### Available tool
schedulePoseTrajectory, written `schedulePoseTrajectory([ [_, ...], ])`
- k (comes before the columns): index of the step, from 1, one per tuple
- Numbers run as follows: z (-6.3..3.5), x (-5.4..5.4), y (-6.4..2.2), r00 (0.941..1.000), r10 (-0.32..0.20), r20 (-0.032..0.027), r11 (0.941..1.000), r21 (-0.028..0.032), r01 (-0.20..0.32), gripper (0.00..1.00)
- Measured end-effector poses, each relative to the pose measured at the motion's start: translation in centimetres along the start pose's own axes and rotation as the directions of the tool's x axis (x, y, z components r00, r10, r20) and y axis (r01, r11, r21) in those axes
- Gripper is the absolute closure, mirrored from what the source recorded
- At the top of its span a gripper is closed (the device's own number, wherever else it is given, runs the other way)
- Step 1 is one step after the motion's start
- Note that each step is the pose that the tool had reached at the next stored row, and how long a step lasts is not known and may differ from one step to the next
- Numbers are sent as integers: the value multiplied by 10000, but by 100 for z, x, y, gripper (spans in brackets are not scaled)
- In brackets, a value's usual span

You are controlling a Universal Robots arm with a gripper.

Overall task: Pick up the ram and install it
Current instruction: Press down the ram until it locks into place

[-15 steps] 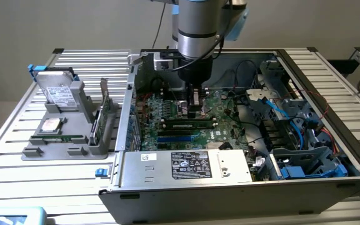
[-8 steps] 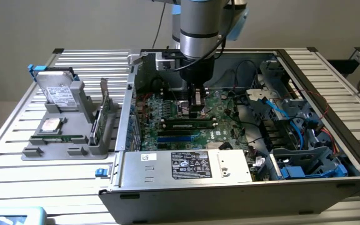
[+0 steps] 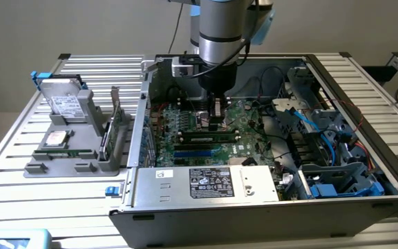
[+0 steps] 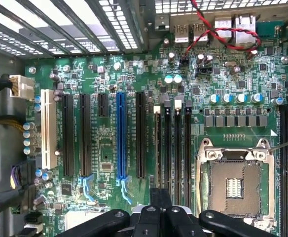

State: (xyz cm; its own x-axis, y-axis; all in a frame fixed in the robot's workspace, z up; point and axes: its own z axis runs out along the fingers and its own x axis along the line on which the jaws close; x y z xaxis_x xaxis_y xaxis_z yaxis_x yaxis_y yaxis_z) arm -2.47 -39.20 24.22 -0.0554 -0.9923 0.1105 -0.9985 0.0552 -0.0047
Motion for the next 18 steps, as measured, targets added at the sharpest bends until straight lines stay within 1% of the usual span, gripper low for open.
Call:
schedulePoseTrajectory([
  [3,0,0,0,9991,417,-3,9991,-46,-417,89],
  [6,2,0,0,9965,836,-7,9965,-92,-836,89],
  [10,7,-1,0,9896,1436,-17,9895,-158,-1436,89],
  [11,10,-2,0,9876,1567,-17,9875,-166,-1567,89],
  [14,12,-2,-1,9825,1862,-5,9824,-117,-1862,89],
  [18,12,-2,0,9725,2330,-3,9724,-102,-2330,89],
])
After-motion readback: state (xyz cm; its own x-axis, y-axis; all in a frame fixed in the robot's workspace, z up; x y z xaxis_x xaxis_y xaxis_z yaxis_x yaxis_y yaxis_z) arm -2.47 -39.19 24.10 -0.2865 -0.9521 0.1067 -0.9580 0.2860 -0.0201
